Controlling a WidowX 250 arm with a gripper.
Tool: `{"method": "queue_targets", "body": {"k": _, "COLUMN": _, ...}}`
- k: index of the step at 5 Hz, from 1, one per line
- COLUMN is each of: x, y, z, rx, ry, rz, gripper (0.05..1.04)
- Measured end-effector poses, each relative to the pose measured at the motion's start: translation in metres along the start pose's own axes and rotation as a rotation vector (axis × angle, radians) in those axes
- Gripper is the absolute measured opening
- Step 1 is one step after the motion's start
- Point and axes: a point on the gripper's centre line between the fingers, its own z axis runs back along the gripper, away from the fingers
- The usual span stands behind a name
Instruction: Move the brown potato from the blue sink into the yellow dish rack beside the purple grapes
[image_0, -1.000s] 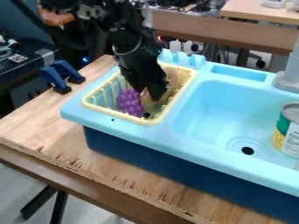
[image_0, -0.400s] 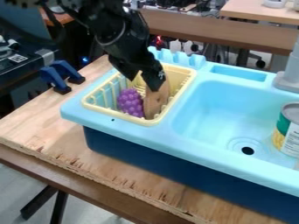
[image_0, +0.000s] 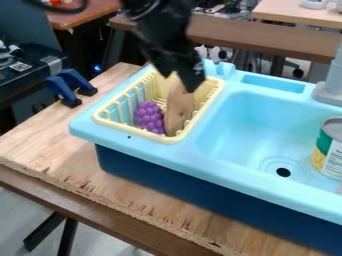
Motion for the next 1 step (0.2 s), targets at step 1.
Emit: {"method": "queue_targets", "body": {"k": 1, "x": 0.0135, "y": -0.0282, "z": -0.0168, "rx": -0.117, "ry": 0.165, "rz": -0.051, "gripper": 1.006}}
